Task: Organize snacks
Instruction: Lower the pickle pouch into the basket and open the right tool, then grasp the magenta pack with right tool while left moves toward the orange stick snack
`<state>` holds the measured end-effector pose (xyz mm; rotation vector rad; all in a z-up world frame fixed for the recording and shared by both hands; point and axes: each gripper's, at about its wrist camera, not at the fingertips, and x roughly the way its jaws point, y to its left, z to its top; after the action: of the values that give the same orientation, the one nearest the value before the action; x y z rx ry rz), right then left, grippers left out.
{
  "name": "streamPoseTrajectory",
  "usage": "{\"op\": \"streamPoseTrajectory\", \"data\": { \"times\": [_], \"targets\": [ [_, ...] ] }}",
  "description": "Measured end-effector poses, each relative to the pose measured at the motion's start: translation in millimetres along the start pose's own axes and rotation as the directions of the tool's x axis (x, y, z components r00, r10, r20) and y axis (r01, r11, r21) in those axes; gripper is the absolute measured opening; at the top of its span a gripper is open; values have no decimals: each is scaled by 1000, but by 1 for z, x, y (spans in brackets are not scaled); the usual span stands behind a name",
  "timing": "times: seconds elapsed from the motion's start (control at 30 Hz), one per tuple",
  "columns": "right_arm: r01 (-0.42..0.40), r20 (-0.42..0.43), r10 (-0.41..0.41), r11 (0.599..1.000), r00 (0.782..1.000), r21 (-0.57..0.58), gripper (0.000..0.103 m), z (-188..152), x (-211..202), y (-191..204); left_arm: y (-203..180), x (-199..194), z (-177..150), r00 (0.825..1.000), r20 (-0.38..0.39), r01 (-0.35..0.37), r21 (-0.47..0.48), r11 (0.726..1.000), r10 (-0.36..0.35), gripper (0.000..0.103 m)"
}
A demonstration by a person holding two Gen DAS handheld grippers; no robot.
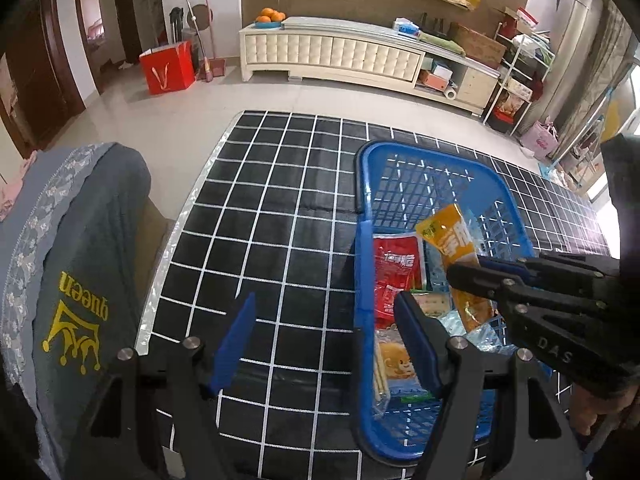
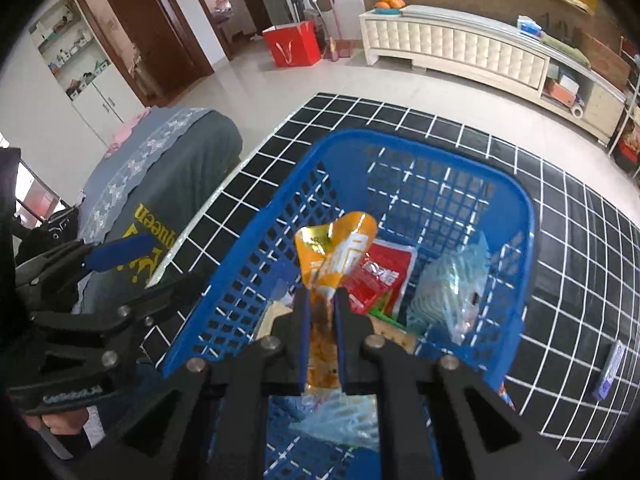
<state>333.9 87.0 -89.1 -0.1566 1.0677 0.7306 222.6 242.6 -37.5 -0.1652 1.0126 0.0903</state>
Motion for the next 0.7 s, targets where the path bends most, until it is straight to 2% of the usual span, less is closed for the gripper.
{"op": "streamPoseTrajectory", "data": {
  "times": [0.2,0.3,0.37,0.43,0.57,0.7],
  "targets": [
    [52,-23,-52,998,998,-18,16,8,17,0,10,7,0,1000,-4,-1,-14,1000,1,69],
    [65,-44,-66,998,997,-27,36,8,24,-2,8,9,-2,1000,5,-24,-5,1000,24,69],
    [91,-35,-92,995,995,-30,60,5,21,-3,4,9,-3,1000,3,-30,8,1000,30,69],
    [102,-15,-103,994,995,-30,68,2,15,-5,-1,8,-4,1000,7,-25,25,999,25,69],
    [93,13,-93,996,996,-13,76,-5,-5,-12,-14,0,-4,1000,24,-9,46,999,8,69],
    [102,44,-102,995,994,4,79,-13,-31,-23,-34,-13,-4,997,71,-9,77,997,3,69]
  ]
}}
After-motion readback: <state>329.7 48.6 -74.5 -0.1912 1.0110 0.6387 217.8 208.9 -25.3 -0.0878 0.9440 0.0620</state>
